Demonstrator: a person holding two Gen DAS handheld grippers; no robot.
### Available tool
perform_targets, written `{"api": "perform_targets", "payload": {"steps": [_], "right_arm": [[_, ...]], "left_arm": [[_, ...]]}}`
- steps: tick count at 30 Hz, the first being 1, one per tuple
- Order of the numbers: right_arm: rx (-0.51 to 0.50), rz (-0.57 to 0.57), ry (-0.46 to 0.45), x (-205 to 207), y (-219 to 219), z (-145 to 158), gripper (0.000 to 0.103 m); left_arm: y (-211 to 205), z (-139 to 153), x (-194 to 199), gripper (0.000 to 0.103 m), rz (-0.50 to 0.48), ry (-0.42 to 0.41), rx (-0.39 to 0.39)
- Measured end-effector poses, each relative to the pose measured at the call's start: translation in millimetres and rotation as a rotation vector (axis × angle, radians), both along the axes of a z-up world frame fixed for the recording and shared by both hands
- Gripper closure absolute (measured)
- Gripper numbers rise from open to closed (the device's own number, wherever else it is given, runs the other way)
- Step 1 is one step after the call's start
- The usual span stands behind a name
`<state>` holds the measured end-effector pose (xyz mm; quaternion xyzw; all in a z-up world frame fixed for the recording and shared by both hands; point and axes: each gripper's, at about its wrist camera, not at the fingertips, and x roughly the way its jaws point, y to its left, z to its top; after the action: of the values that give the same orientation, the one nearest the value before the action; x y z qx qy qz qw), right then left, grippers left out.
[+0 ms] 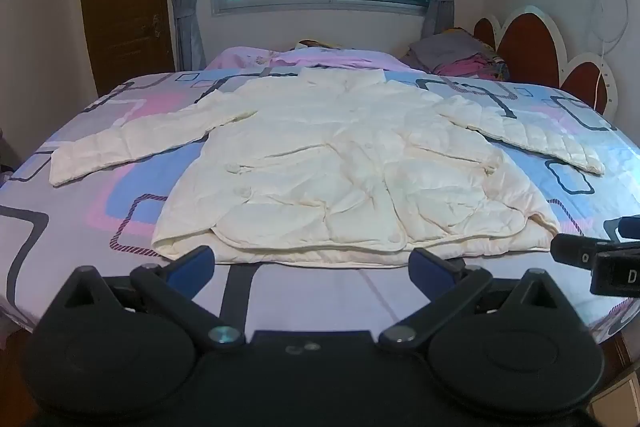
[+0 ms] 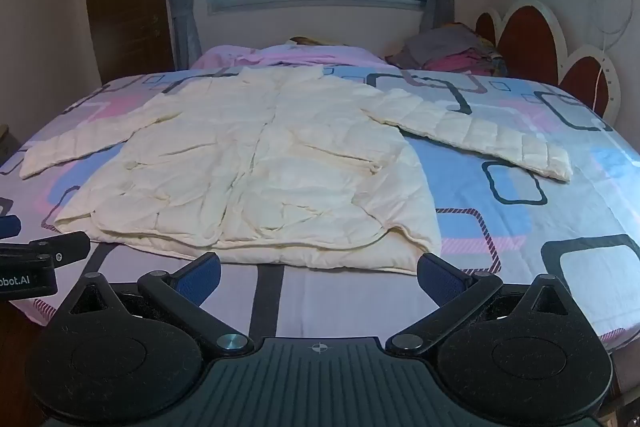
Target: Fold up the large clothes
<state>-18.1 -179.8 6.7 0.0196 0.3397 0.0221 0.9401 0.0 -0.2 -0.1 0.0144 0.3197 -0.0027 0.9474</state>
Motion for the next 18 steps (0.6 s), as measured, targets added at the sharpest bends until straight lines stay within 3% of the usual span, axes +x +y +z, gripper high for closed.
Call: {"api": "perform_targets", "payload": {"steps": [18], "right_arm": [[0.011, 0.004, -0.001, 2.0, 1.3, -0.5, 0.0]], "left_arm": [[-0.2, -1.1, 1.5, 0.0, 0.002, 0.006, 0.016]]}}
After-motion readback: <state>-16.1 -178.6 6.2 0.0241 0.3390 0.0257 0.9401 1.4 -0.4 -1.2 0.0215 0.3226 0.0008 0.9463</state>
